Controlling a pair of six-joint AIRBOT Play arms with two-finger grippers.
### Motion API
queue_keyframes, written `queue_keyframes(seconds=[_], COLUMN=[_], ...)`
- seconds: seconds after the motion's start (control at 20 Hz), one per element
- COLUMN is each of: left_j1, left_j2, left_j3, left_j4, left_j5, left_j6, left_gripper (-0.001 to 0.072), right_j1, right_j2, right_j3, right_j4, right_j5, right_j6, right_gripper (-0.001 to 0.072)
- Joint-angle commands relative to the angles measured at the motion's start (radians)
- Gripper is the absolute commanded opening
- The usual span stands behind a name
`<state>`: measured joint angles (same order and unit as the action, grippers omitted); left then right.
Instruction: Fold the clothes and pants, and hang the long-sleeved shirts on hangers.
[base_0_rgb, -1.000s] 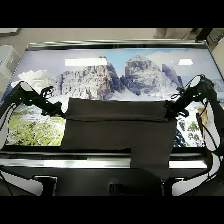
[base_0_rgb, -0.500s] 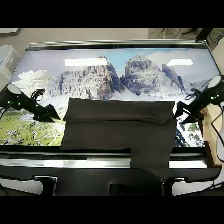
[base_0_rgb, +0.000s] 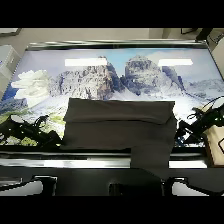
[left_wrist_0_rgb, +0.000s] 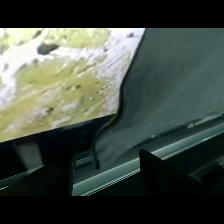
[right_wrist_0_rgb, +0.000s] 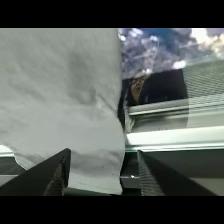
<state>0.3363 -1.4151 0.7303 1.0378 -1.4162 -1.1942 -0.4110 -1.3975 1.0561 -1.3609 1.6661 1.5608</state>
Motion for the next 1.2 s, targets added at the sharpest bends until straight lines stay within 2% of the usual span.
queue_keyframes(seconds=[0.0, 0.1, 0.35, 0.4, 0.45, 0.5, 0.75, 1.0, 1.15], left_j1=[0.003, 0.003, -0.023, -0.027, -0.030, -0.030, -0.030, -0.030, -0.030], left_j2=[0.013, 0.013, 0.013, 0.013, 0.013, 0.013, 0.014, 0.014, 0.014], left_j3=[-0.070, -0.070, -0.080, -0.086, -0.091, -0.093, -0.093, -0.093, -0.093], left_j4=[-0.029, -0.042, -0.070, -0.069, -0.069, -0.070, -0.069, -0.070, -0.070], left_j5=[0.076, 0.108, 0.117, 0.115, 0.112, 0.101, 0.091, 0.088, 0.089], left_j6=[0.020, 0.017, 0.017, 0.017, 0.019, 0.038, 0.043, 0.043, 0.043], left_gripper=[0.0420, 0.0306, 0.0298, 0.0163, 0.0064, 0.0025, 0.0025, 0.0025, 0.0025], right_j1=[-0.003, -0.003, -0.003, -0.003, -0.003, -0.003, -0.003, -0.003, -0.003], right_j2=[0.026, 0.033, 0.100, 0.113, 0.121, 0.127, 0.129, 0.129, 0.129], right_j3=[-0.028, -0.028, -0.126, -0.164, -0.205, -0.241, -0.416, -0.467, -0.467], right_j4=[0.003, 0.003, -0.016, -0.017, -0.017, -0.016, 0.009, 0.139, 0.178], right_j5=[0.005, 0.003, -0.047, -0.060, -0.070, -0.079, -0.178, -0.283, -0.288], right_j6=[-0.010, -0.010, -0.010, -0.010, -0.010, -0.014, -0.056, -0.104, -0.108], right_gripper=[0.0517, 0.0516, 0.0517, 0.0518, 0.0518, 0.0518, 0.0518, 0.0488, 0.0345])
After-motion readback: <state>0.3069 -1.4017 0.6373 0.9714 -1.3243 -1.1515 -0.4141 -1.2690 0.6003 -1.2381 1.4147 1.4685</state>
